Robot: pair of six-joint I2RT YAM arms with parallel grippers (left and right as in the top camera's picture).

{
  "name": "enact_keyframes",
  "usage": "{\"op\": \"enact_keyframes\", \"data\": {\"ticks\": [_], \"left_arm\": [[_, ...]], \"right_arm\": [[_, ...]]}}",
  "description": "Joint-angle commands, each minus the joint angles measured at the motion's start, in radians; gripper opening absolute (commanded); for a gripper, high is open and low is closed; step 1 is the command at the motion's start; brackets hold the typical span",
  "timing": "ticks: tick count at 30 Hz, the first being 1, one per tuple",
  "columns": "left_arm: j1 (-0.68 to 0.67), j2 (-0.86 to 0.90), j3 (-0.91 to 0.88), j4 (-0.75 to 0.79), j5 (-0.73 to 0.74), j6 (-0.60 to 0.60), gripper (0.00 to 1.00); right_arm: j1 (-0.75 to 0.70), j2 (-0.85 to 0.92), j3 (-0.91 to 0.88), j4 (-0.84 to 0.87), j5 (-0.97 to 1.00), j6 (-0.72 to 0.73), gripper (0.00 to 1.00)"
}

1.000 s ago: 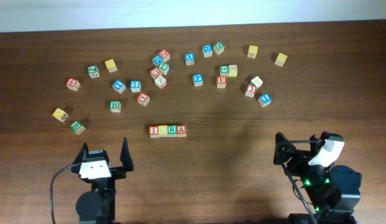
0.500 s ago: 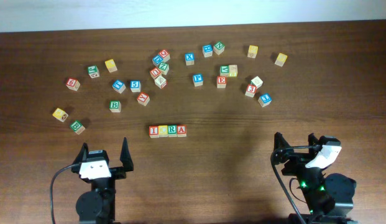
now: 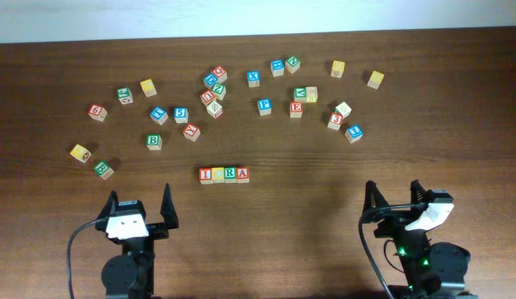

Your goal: Spell out ICRA

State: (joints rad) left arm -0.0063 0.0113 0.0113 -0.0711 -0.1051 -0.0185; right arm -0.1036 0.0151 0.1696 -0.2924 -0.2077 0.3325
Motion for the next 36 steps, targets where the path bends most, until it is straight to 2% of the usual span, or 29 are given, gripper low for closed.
{"op": "enact_keyframes", "data": {"ticks": [1, 8, 14, 18, 22, 31, 36], "left_arm": [[-0.004, -0.004, -0.002, -0.005, 0.003, 0.016, 0.99], [-0.004, -0.004, -0.002, -0.005, 0.003, 0.016, 0.99], [-0.004, -0.004, -0.002, -0.005, 0.003, 0.016, 0.99], [-0.004, -0.004, -0.002, -0.005, 0.003, 0.016, 0.99], [-0.004, -0.004, -0.002, -0.005, 0.003, 0.016, 0.99], [-0.004, -0.004, -0.002, -0.005, 0.003, 0.016, 0.99], [-0.004, -0.004, -0.002, -0.005, 0.003, 0.016, 0.99]], "right_arm": [[0.018, -0.012, -0.007, 0.059, 0.002, -0.003, 0.98], [0.117, -0.012, -0.034, 0.098, 0.002, -0.003, 0.98], [0.117, -0.012, -0.095, 0.291, 0.002, -0.003, 0.98], [0.117, -0.012, -0.123, 0.363, 0.002, -0.003, 0.98], [0.117, -0.012, -0.164, 0.373, 0.002, -0.003, 0.98], [0.117, -0.012, -0.164, 0.227, 0.003, -0.003, 0.98], [0.117, -0.012, -0.164, 0.23, 0.002, -0.003, 0.98]]}}
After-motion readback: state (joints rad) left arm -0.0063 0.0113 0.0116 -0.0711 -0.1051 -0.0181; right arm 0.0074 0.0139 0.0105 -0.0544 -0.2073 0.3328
